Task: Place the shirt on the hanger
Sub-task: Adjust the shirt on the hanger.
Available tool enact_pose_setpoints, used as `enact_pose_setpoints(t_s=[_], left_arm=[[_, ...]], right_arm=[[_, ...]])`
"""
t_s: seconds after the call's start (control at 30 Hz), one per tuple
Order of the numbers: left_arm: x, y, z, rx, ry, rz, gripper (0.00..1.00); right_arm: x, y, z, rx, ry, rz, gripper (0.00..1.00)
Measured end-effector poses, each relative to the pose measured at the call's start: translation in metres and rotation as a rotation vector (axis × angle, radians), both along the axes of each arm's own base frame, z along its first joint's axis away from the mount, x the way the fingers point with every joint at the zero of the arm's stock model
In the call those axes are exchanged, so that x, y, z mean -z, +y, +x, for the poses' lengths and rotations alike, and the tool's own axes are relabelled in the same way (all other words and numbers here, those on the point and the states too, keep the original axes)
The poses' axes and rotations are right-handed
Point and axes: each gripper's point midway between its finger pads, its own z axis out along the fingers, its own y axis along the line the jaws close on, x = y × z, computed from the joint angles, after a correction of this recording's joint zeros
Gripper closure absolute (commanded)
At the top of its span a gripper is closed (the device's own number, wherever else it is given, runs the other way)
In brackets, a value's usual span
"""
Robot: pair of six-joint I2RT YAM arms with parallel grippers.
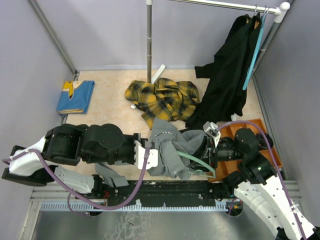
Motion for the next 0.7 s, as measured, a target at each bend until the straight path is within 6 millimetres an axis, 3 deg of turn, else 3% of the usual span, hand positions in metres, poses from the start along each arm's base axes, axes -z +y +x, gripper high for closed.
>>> enact_pose_setpoints(t_s=[0.17,0.27,0.57,0.7], left_arm=[[-0.0027,-0.0001,0.0029,-0.008,-0.017,-0.006,1.00],[-0.0036,-0.0005,0.0036,-0.010,-0.020,-0.009,1.00],[-0.0081,-0.0023,0.0039,-0.006,-0.027,-0.028,1.00],[-0.0094,-0.0030,0.0042,-0.002,-0.034,-0.031,1.00]], right_arm=[[0.0083,0.0016,0.0033,0.016,0.022,0.004,0.67],[0.0101,0.0022,0.0027,0.018,0.041,0.015,0.58],[0.0032,0.0026,-0.0028,0.015,0.045,0.092,0.62],[0.0033,0.0044,-0.0003,0.032,0.072,0.125,0.58]])
